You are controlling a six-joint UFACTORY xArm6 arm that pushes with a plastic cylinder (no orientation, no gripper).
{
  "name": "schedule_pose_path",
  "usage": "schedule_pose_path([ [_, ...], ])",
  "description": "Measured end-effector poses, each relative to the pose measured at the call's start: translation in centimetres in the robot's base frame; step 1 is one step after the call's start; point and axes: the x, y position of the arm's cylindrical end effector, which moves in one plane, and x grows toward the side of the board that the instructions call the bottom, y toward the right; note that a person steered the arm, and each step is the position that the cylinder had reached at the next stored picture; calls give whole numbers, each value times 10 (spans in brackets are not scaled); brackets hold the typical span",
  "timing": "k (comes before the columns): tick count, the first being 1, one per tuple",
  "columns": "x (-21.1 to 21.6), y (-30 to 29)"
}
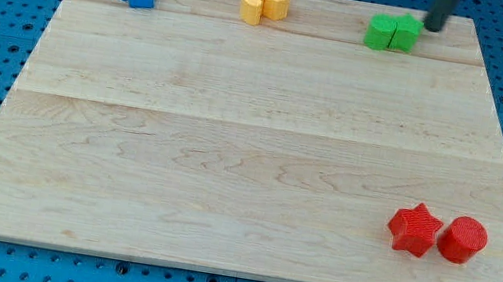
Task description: Move the green blocks vertically below the yellow blocks
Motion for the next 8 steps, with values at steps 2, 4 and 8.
schedule_pose_path([
  [2,21,-131],
  [4,-11,-68],
  [8,49,-179],
])
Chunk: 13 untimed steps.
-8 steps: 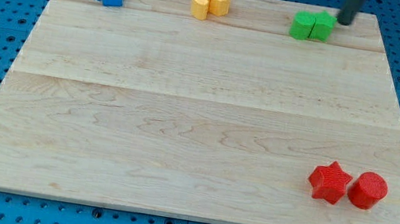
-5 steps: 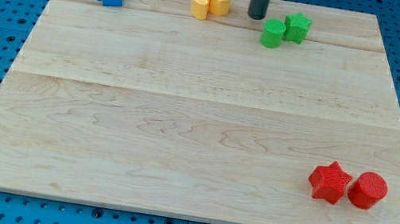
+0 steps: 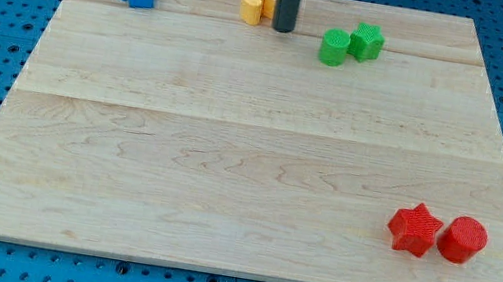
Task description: Move the green blocks vertically below the yellow blocks
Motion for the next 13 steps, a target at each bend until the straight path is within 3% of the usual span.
schedule_pose_path([
  [2,-48,87],
  [3,-51,138],
  [4,-18,127],
  [6,38,-7],
  [7,11,3],
  [8,-14,47],
  [9,-16,131],
  [10,14,142],
  [12,59,-10],
  [13,60,-20],
])
